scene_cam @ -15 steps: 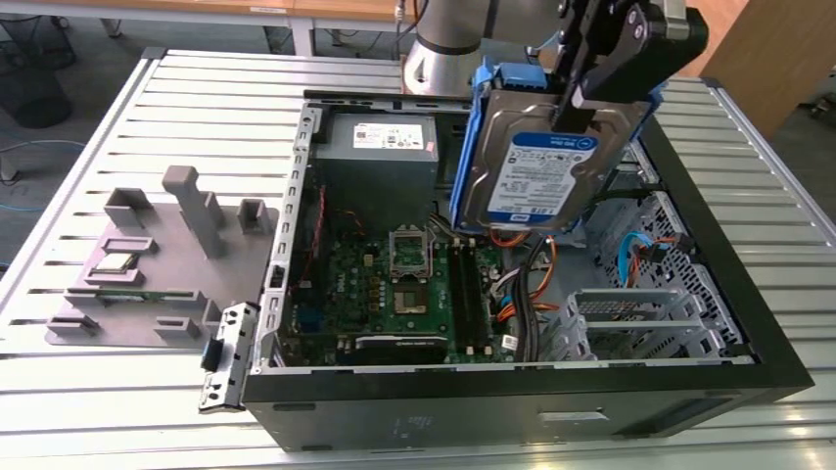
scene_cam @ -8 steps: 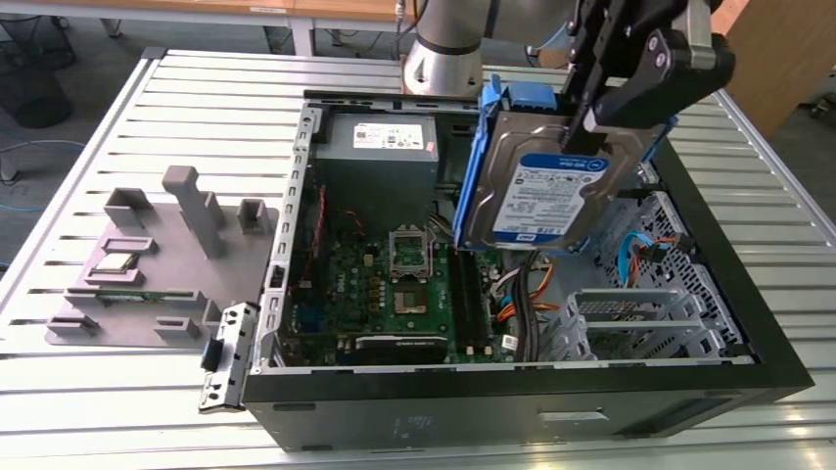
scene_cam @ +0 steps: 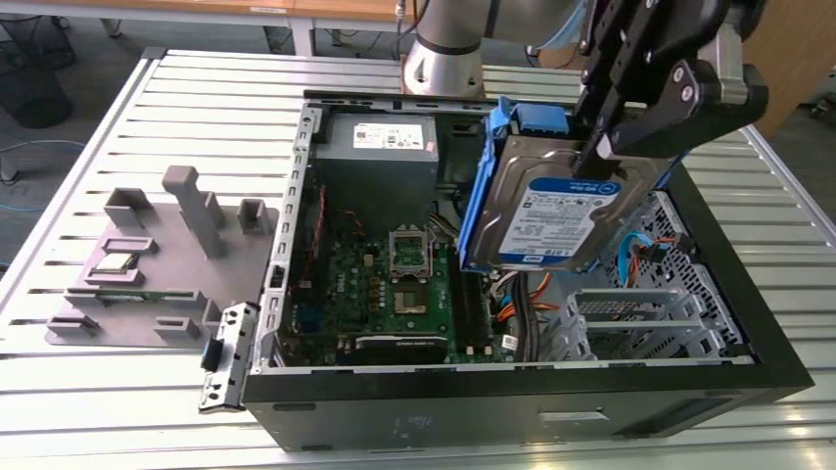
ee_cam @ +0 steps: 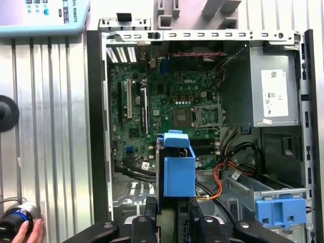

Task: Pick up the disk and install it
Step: 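Pick up the disk, then insert the disk into the insertion slot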

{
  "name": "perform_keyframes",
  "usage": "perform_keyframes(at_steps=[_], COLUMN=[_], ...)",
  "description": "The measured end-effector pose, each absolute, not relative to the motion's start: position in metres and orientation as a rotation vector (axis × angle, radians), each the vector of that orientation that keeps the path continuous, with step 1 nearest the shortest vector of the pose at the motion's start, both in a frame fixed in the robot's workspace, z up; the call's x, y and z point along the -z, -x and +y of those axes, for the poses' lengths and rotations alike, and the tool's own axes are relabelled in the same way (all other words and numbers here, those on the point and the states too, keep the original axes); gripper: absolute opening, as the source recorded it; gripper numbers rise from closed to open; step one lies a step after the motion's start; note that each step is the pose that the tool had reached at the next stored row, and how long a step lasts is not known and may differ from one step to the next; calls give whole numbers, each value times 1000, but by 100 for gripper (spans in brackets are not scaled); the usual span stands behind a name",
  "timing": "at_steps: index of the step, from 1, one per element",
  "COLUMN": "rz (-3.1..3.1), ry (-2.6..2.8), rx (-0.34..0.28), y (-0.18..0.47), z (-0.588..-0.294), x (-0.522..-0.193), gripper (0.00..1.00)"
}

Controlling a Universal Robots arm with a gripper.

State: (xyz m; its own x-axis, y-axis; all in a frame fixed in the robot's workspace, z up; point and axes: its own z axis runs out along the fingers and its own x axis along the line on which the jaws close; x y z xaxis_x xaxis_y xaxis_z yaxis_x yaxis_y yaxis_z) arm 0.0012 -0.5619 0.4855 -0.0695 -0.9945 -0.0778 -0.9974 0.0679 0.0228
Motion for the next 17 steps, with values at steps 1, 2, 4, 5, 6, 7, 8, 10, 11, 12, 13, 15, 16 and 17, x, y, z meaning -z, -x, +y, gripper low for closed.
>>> perform_keyframes(at_steps=[1,2,4,5,6,7,8,10,11,12,13,15,16,17], rz=[2265,2265,2266,2266,2266,2266,2268,2268,2269,2269,2269,2269,2269,2269], ry=[2114,2114,2114,2114,2115,2115,2116,2116,2116,2117,2117,2117,2117,2117], rx=[-108,-108,-109,-109,-110,-110,-113,-114,-115,-115,-115,-115,-115,-115], y=[-2,-3,-7,-10,-13,-16,-31,-37,-39,-41,-42,-46,-47,-48], z=[-563,-564,-565,-565,-565,-565,-565,-565,-565,-566,-567,-571,-573,-575], x=[-485,-485,-485,-485,-485,-485,-484,-484,-484,-484,-484,-483,-483,-483], gripper=[35,35,35,35,35,35,35,35,35,35,35,35,35,35])
